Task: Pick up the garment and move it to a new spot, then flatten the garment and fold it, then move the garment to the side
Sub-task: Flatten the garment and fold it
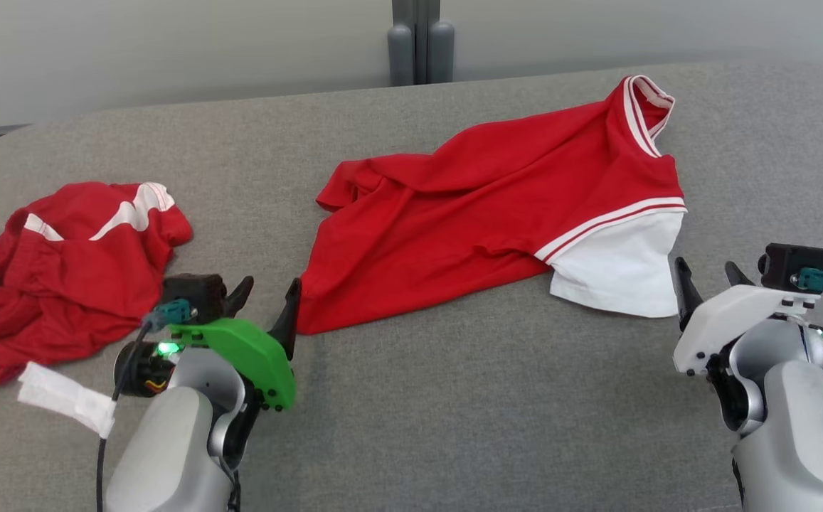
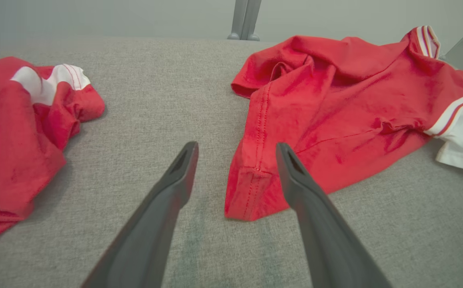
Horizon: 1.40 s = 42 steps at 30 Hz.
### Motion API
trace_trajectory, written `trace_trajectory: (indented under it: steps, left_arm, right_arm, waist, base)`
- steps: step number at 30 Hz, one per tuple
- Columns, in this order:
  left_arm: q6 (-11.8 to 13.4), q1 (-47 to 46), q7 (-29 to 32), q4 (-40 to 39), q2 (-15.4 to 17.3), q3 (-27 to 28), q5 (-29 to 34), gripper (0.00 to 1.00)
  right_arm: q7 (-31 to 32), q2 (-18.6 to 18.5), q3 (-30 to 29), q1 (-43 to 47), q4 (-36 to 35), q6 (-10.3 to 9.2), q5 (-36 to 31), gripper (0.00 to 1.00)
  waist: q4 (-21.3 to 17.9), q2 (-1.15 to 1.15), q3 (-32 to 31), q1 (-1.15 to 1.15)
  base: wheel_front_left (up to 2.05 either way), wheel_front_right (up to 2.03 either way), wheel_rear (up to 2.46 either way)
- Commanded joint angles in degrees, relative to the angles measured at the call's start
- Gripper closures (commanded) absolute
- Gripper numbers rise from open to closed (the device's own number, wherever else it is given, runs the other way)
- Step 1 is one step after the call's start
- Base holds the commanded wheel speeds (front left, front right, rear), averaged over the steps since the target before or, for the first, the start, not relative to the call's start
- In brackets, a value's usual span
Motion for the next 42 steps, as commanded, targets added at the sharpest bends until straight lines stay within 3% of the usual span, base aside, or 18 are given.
trace_trajectory:
  steps: [1,8,21,42]
  left_arm:
    - [-0.08,-1.85,1.31,1.12,0.1,-0.44,-1.12,0.0]
    - [-0.09,-6.68,3.92,6.37,0.51,-3.82,-1.33,0.0]
    - [0.23,-10.51,3.0,12.56,0.26,-7.6,0.19,0.0]
    - [0.51,-12.24,2.79,13.95,0.36,-10.7,-1.62,0.0]
  right_arm:
    - [0.89,-0.04,-0.05,-1.88,1.44,-0.08,-0.7,0.0]
    - [2.73,-0.09,0.68,-7.31,11.61,-0.08,-1.61,0.0]
    - [2.47,0.07,1.13,-10.83,24.43,-0.09,-4.1,0.0]
    - [3.77,0.46,5.67,-9.73,28.68,-0.03,-1.8,0.02]
  waist:
    - [0.18,0.0,2.0,0.0]
    - [-0.18,0.0,4.92,0.0]
    - [-0.32,0.0,6.46,0.0]
    - [-0.98,0.0,6.09,0.0]
  base:
    - [0.0,0.0,0.0]
    - [0.0,0.0,0.0]
    - [0.0,0.0,0.0]
    - [0.0,0.0,0.0]
